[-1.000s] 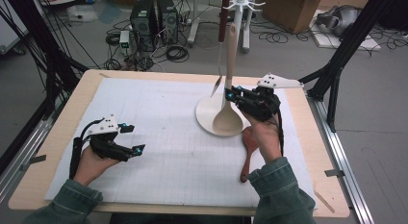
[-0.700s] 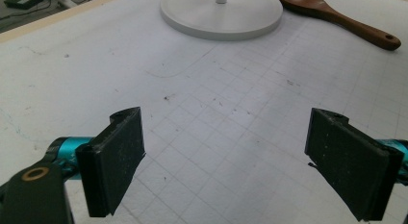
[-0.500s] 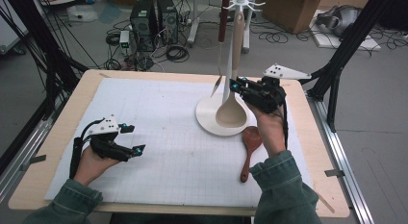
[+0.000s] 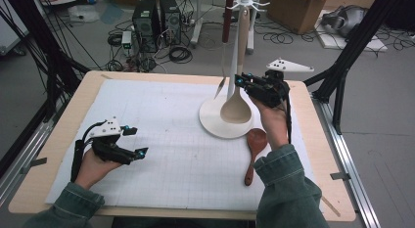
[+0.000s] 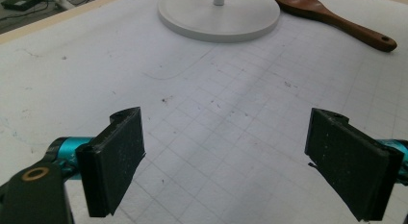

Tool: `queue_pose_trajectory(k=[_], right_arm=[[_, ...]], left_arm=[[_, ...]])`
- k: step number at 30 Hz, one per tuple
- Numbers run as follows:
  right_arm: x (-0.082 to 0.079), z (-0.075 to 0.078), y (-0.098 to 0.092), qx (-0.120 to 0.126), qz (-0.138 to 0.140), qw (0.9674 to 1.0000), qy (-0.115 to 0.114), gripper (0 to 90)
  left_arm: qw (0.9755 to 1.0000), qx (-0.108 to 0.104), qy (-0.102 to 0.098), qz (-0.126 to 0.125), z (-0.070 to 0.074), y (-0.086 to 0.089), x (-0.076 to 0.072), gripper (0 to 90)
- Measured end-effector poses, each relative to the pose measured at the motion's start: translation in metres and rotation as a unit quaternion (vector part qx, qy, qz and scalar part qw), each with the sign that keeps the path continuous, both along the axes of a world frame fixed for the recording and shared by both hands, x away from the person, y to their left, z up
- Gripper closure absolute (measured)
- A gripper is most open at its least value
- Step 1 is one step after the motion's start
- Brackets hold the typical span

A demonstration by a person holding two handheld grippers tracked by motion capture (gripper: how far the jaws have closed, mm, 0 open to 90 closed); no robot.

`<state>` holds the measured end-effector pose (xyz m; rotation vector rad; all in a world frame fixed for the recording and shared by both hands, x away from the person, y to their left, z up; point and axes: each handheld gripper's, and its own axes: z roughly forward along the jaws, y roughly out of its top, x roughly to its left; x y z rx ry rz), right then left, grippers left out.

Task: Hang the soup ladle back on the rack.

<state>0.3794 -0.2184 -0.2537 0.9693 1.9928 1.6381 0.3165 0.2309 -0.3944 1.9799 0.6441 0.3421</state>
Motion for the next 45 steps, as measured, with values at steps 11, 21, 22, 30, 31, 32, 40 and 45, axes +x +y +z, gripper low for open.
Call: queue_pose_trajectory(k=[11, 21, 22, 30, 31, 32, 40, 45], right_arm=[[0.008, -0.005, 0.0, -0.002, 0.002, 1.0, 0.007, 78.0], [0.01, -0.007, -0.004, 0.007, 0.003, 0.9999, 0.009, 74.7], [0.01, -0.007, -0.005, 0.008, 0.003, 0.9999, 0.008, 73.8], [0.01, -0.007, -0.007, 0.005, 0.0, 1.0, 0.007, 71.5], [0.01, -0.007, -0.007, 0.006, 0.001, 1.0, 0.006, 71.5], [0.009, -0.007, -0.008, 0.008, 0.001, 1.0, 0.004, 71.3], [0.001, -0.003, -0.01, 0.014, 0.041, 0.9991, -0.006, 78.3], [-0.003, 0.002, -0.009, 0.008, 0.081, 0.9967, -0.008, 87.0]], left_arm=[[1.0, 0.003, -0.002, -0.003, 0.001, -0.001, -0.001, 14.1], [1.0, 0.003, -0.002, -0.006, 0.002, -0.002, -0.001, 14.1], [1.0, 0.001, -0.002, -0.005, 0.002, -0.002, -0.001, 14.1], [1.0, -0.002, -0.002, -0.004, 0.002, -0.003, -0.002, 14.1], [1.0, -0.002, -0.002, -0.004, 0.002, -0.003, -0.002, 14.1], [1.0, -0.003, 0.0, -0.004, 0.002, -0.003, -0.002, 14.1], [1.0, -0.005, -0.001, -0.003, 0.002, -0.002, -0.002, 14.1], [1.0, 0.0, -0.002, -0.004, 0.002, -0.001, -0.002, 14.1]])
